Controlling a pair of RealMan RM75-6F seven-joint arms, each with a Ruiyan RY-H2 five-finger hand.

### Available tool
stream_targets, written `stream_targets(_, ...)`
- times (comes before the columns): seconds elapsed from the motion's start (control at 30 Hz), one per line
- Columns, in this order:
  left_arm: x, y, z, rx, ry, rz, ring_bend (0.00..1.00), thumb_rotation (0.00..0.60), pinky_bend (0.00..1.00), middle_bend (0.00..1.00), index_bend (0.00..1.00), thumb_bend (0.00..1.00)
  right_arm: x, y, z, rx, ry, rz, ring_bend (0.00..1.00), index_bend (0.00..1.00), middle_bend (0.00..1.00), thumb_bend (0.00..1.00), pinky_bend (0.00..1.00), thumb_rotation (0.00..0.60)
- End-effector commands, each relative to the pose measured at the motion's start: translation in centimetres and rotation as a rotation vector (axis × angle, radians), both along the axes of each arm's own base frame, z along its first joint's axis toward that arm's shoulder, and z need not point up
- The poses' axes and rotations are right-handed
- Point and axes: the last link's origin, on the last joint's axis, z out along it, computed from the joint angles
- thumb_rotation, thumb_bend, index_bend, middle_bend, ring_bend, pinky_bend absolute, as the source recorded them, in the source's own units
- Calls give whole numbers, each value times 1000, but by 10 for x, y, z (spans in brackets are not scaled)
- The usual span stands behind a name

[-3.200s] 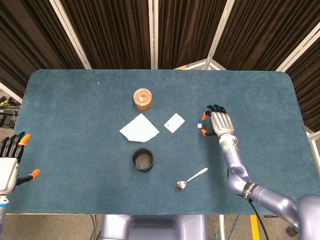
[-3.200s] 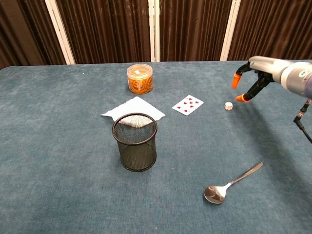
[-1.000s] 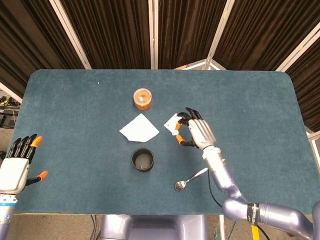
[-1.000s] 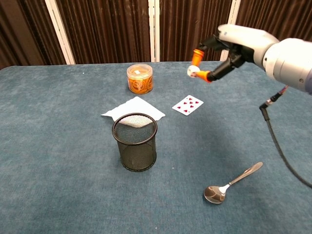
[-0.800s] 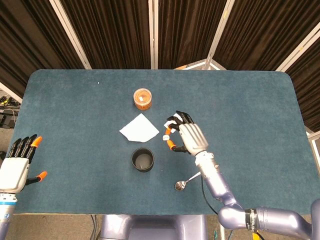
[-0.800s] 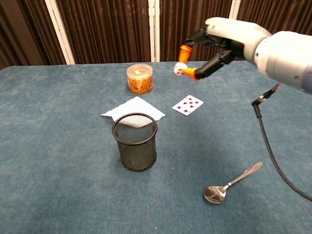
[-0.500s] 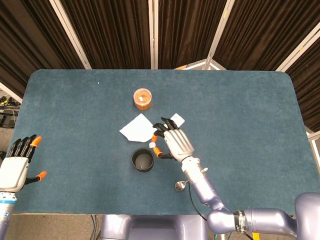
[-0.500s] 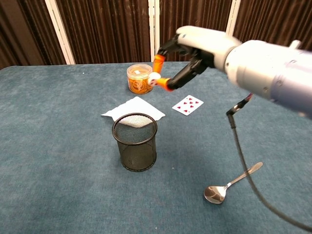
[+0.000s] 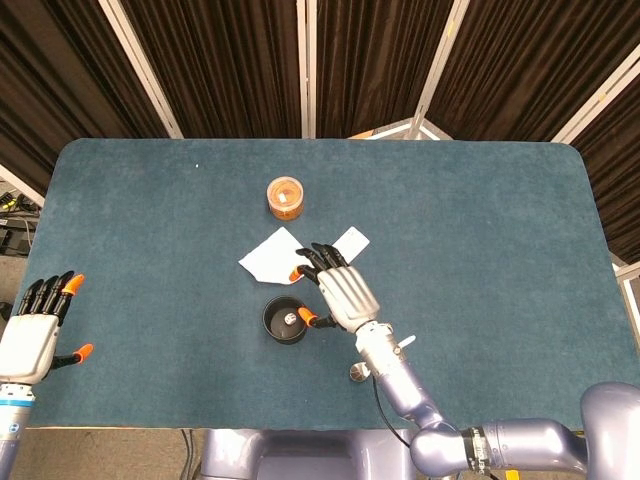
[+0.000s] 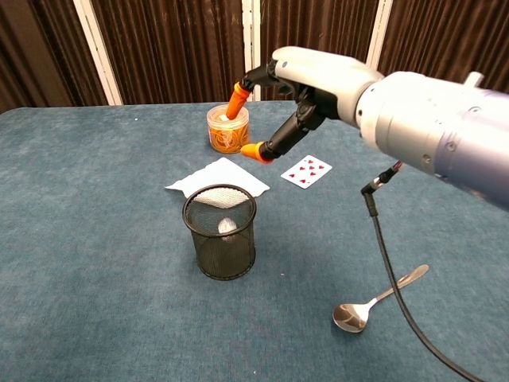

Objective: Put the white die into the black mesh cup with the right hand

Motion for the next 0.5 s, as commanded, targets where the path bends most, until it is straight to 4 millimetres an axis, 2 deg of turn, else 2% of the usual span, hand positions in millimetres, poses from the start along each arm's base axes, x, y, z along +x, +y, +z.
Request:
stream_targets(0.03, 0, 0, 0, 3, -1, -2, 0, 600, 0, 0, 0, 46, -3, 0, 3, -9, 6, -1, 0, 356, 104, 235, 0, 600)
stream_targets(0.2, 1, -1, 1, 8, -2, -9, 0, 600, 0, 0, 0, 45, -13, 0, 11, -29, 24, -10, 0, 330, 85, 227, 0, 600)
stream_targets(0.3, 1, -1, 1, 12, -5, -11, 0, 600, 0, 0, 0, 45, -27, 1, 21, -64, 47, -23, 0, 311, 60, 223, 0, 600)
stream_targets(0.47, 2, -2, 3, 26, -14, -17, 0, 600, 0, 0, 0, 46, -70, 2, 42, -130, 98, -66, 0, 262, 11, 215, 0, 600)
stream_targets(0.5, 2, -3, 3, 30, -16, -19, 0, 600, 0, 0, 0, 46, -84, 3, 49, -160, 127, -74, 0, 249, 5, 213, 0, 600)
